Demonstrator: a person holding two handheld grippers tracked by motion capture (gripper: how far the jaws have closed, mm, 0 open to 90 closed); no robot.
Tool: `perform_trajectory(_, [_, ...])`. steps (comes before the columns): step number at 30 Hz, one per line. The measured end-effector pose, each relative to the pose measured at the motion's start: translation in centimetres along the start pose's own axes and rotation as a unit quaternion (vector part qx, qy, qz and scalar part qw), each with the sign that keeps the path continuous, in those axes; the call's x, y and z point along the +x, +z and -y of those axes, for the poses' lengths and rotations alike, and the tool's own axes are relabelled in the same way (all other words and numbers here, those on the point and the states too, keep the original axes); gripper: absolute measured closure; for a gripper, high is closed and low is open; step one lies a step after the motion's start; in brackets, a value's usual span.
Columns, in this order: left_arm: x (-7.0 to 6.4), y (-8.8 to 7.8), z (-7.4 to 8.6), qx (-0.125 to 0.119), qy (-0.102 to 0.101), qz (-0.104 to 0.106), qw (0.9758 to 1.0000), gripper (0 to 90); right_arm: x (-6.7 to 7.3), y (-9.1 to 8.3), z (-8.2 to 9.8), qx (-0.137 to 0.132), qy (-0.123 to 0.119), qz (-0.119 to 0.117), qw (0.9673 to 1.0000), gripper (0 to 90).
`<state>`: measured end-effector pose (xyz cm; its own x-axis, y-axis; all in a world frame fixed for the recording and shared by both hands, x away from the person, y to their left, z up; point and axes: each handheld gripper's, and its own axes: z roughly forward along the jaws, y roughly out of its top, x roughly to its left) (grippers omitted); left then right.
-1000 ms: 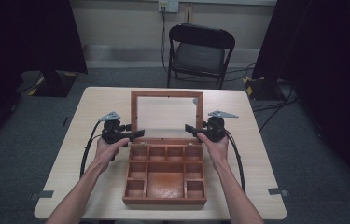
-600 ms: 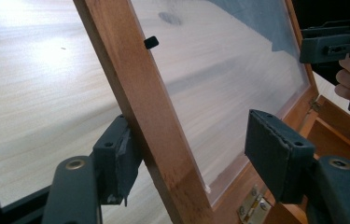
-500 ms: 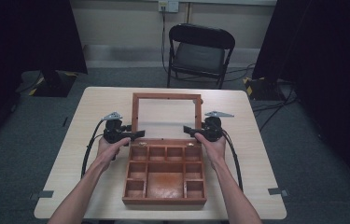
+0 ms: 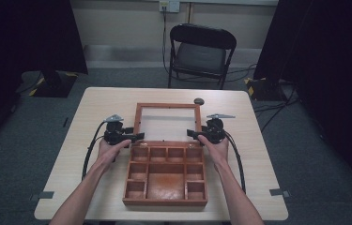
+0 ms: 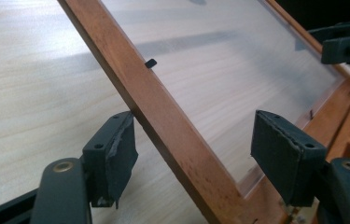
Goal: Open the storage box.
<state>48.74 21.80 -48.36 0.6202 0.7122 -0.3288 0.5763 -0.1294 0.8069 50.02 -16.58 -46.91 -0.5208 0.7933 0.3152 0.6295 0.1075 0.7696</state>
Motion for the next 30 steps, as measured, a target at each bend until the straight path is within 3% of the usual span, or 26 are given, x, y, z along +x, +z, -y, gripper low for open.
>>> perform_trajectory(3, [0.2, -0.4, -0.1, -0.006, 0.003, -0.004, 1.0, 30.7, -0.2, 0.5, 0.2, 0.023, 0.005, 0.006, 0.9997, 21.1])
perform_trajectory(7, [0.2, -0.7, -0.1, -0.012, 0.0, -0.003, 0.9999, 30.4, -1.0, 1.0, 0.7, 0.047, 0.054, -0.015, 0.9973, 20.6])
perform_trajectory(9, [0.2, -0.8, -0.1, -0.012, 0.005, -0.001, 0.9999, 30.4, -0.9, 0.8, 0.6, 0.038, 0.036, 0.009, 0.9986, 22.9])
perform_trajectory(14, [0.0, -0.8, 0.1, -0.014, 0.002, 0.002, 0.9999, 30.4, -0.9, -0.4, -0.1, 0.01, 0.034, -0.009, 0.9993, 20.5])
perform_trajectory(18, [-0.4, -1.2, 0.0, 0.0, 0.017, 0.004, 0.9999, 29.7, -0.9, -0.8, 0.2, 0.018, 0.026, -0.01, 0.9995, 19.9])
perform_trajectory(22, [-0.7, -2.1, 0.0, -0.009, 0.019, 0.003, 0.9998, 28.1, -0.8, -1.6, 0.7, 0.011, 0.015, -0.002, 0.9998, 21.1])
perform_trajectory(26, [-0.9, -3.1, 0.5, -0.009, 0.019, 0.01, 0.9997, 26.6, -1.1, -3.2, 0.8, 0.012, 0.009, -0.001, 0.9999, 19.7])
perform_trajectory(28, [-1.1, -3.7, 0.7, -0.004, 0.032, -0.004, 0.9995, 26.6, -1.1, -4.1, 0.8, 0.008, 0.006, 0.001, 0.9999, 19.9])
perform_trajectory(30, [-1.2, -4.2, 1.1, -0.007, 0.033, -0.004, 0.9994, 26.6, -1.2, -5.2, 1.1, 0.0, 0.007, 0.0, 1.0, 19.8])
